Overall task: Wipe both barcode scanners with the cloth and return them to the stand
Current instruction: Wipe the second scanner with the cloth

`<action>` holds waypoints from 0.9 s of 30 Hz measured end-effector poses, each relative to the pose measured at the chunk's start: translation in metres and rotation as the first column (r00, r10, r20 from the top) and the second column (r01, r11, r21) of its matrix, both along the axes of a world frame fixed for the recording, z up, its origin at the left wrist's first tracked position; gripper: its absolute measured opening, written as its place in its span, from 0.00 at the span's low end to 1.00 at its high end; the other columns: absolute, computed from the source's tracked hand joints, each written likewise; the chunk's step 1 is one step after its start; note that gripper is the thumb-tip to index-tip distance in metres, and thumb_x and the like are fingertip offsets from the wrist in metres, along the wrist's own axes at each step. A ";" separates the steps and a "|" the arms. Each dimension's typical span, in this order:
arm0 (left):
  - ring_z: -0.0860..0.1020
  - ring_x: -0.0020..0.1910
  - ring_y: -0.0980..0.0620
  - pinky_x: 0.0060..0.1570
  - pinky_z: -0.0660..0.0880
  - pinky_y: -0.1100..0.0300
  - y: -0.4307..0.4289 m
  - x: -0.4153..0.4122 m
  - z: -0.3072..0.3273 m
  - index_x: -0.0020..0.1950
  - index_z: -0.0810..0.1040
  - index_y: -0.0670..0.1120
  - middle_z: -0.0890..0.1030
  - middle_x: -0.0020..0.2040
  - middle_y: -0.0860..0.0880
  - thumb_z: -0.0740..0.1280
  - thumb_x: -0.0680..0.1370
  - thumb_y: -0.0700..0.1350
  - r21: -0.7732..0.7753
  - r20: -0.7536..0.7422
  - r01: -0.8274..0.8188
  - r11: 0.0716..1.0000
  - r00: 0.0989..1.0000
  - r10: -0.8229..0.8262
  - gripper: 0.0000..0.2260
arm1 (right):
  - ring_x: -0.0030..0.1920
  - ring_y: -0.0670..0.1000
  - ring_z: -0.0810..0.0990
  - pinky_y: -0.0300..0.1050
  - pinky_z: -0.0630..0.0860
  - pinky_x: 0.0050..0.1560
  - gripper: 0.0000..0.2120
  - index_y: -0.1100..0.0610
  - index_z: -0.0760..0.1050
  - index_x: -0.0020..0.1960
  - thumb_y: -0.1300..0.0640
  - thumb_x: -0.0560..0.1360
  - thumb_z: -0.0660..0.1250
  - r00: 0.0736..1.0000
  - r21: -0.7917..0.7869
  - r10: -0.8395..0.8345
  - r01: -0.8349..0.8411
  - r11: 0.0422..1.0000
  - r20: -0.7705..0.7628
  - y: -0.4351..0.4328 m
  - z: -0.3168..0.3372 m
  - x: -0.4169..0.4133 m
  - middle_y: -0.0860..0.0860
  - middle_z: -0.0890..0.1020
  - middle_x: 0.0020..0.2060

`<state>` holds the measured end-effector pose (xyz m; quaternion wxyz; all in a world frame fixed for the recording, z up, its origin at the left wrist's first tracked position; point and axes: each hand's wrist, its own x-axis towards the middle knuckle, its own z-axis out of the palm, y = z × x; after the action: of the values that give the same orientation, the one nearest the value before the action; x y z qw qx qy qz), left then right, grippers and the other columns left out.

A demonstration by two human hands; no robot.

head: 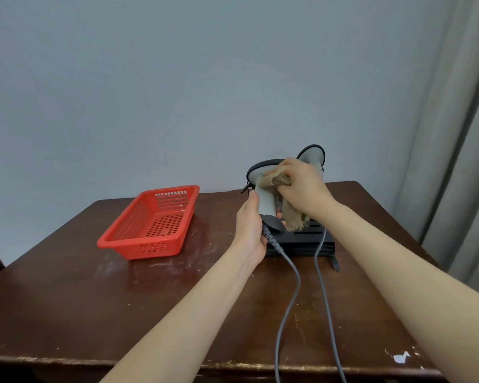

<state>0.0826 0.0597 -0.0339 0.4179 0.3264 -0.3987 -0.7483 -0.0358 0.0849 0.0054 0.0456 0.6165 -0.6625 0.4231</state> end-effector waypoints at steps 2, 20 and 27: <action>0.77 0.28 0.52 0.30 0.77 0.58 -0.001 -0.001 -0.001 0.58 0.76 0.44 0.79 0.39 0.44 0.57 0.82 0.54 0.024 -0.029 -0.024 0.999 0.999 0.024 0.16 | 0.52 0.55 0.78 0.54 0.74 0.54 0.07 0.61 0.81 0.46 0.67 0.72 0.65 0.997 0.046 0.073 -0.072 0.996 -0.022 0.003 -0.001 0.004 0.53 0.79 0.50; 0.81 0.42 0.44 0.47 0.79 0.49 -0.007 -0.004 -0.003 0.56 0.78 0.43 0.83 0.46 0.41 0.53 0.81 0.59 0.102 -0.096 -0.017 0.995 0.995 0.027 0.23 | 0.50 0.55 0.78 0.58 0.75 0.54 0.06 0.66 0.79 0.46 0.67 0.72 0.64 0.968 0.251 0.234 -0.207 0.946 -0.085 0.000 -0.006 0.004 0.53 0.79 0.49; 0.75 0.24 0.52 0.24 0.73 0.63 0.002 -0.005 0.005 0.50 0.76 0.43 0.78 0.36 0.44 0.56 0.82 0.55 0.152 -0.107 -0.002 0.988 0.994 0.019 0.17 | 0.52 0.57 0.77 0.56 0.74 0.54 0.08 0.61 0.79 0.46 0.66 0.74 0.62 1.000 0.103 -0.025 0.026 0.994 -0.015 -0.007 0.002 0.002 0.54 0.77 0.50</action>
<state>0.0781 0.0619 -0.0293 0.4167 0.3183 -0.3158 -0.7907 -0.0336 0.0783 0.0076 0.0238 0.6126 -0.6908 0.3834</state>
